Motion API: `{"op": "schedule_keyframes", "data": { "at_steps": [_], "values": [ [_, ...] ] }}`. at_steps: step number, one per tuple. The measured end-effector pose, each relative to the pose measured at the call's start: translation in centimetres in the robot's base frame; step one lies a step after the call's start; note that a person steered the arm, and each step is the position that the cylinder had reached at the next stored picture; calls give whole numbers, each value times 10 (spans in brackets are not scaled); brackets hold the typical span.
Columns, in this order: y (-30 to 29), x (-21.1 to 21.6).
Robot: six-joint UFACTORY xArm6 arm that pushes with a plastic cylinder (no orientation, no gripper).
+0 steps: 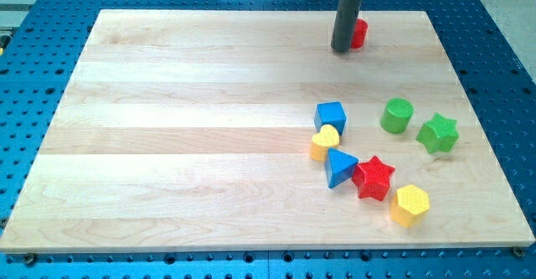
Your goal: Go to the top side of the green circle
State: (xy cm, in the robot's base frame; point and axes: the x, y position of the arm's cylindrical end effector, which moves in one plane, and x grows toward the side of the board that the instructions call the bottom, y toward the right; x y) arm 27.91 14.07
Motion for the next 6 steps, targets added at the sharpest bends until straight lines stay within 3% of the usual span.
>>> {"op": "schedule_keyframes", "data": {
  "at_steps": [1, 2, 5, 6],
  "values": [
    [38, -13],
    [-24, -3],
    [20, -22],
    [26, 78]
  ]
}}
